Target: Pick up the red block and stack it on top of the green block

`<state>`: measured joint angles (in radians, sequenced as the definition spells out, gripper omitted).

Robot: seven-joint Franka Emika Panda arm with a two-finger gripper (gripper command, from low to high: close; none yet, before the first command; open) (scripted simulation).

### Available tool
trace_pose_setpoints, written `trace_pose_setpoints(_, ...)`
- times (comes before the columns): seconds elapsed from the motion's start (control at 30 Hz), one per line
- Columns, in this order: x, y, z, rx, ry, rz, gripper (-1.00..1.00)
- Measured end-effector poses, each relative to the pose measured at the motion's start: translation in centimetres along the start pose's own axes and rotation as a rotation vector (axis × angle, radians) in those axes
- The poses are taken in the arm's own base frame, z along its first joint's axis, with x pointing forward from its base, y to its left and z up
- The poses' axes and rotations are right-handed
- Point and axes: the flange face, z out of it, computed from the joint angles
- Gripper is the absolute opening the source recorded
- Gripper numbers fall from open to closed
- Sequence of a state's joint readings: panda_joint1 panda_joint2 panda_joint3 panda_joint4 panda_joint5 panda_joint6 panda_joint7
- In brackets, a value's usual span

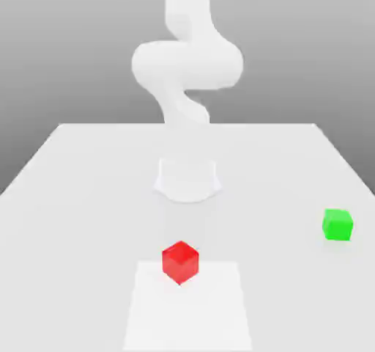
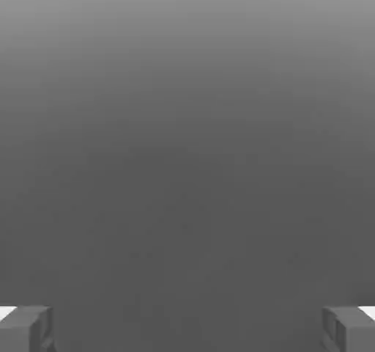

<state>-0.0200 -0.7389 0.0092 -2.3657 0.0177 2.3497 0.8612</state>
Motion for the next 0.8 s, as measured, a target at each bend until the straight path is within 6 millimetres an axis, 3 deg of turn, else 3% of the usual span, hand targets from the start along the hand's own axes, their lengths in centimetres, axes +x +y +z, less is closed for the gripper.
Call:
trace_pose_setpoints(0.17,-3.0,4.4,11.9,-0.154,-0.103,0.189,0.00)
trace_pose_setpoints(0.37,-9.3,12.6,22.9,-0.370,-0.189,0.413,0.00)
trace_pose_setpoints(0.6,-19.6,25.5,31.8,-0.670,-0.233,0.673,0.00)
trace_pose_setpoints(0.77,-22.4,28.8,35.3,-0.699,-0.236,0.700,0.00)
trace_pose_setpoints(0.8,-22.8,29.2,35.8,-0.699,-0.237,0.700,-1.00)
